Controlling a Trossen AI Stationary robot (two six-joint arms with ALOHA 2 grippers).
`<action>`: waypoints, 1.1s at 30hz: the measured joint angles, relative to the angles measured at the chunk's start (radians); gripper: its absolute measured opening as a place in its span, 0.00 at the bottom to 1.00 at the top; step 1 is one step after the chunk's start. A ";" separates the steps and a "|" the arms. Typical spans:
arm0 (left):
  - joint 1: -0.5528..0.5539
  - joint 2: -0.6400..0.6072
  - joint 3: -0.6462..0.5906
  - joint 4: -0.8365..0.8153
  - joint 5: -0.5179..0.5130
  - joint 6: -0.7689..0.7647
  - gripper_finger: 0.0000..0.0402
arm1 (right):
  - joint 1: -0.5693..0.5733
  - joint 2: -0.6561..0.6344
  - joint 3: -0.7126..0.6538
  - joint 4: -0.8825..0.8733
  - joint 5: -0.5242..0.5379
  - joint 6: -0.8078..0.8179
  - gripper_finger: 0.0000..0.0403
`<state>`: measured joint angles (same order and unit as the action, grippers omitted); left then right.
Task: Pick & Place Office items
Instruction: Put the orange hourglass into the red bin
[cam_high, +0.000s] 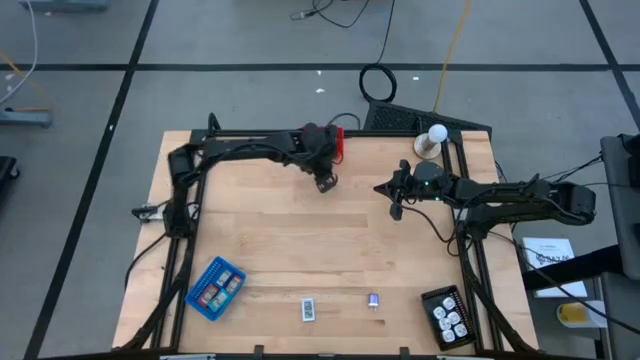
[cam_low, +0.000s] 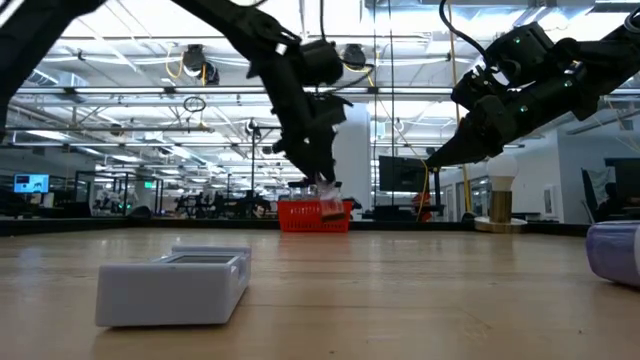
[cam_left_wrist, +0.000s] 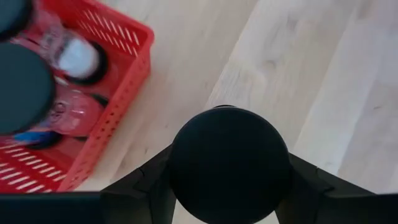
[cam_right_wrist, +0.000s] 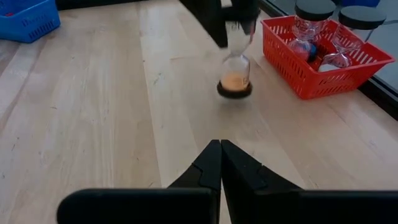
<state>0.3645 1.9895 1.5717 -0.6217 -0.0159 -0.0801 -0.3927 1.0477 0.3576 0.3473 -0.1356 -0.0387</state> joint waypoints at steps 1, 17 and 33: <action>0.000 0.017 0.015 -0.015 0.000 0.006 0.51 | 0.000 0.000 0.000 0.000 0.000 0.000 0.00; -0.015 -0.008 0.035 -0.064 -0.024 0.104 0.80 | 0.000 0.000 0.000 0.000 0.003 0.001 0.00; -0.014 -0.533 -0.788 0.789 0.162 0.136 0.22 | 0.006 0.029 0.000 0.009 0.060 0.155 0.05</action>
<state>0.3502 1.4561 0.7836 0.1671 0.1462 0.0562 -0.3866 1.0768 0.3576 0.3564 -0.0760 0.1167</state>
